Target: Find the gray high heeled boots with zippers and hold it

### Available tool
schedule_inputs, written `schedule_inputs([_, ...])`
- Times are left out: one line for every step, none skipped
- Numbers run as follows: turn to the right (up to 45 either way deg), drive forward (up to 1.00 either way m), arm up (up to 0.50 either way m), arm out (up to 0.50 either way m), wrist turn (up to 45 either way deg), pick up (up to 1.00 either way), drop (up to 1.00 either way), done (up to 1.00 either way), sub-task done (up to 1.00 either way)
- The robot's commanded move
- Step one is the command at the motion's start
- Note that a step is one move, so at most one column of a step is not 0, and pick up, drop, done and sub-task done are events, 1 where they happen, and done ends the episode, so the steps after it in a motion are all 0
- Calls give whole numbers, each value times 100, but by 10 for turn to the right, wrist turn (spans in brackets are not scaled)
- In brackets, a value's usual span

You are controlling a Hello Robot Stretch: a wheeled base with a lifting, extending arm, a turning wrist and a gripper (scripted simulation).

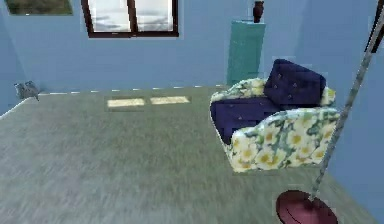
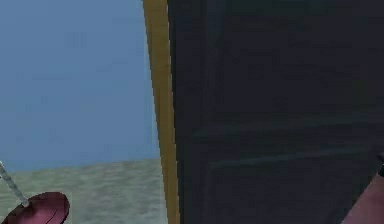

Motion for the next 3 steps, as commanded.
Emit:
schedule_inputs([0,20,0,0,0,0,0,0,0])
schedule_inputs([-330,0,0,0,0,0,0,0,0])
schedule_inputs([0,100,0,0,0,0,0,0,0])
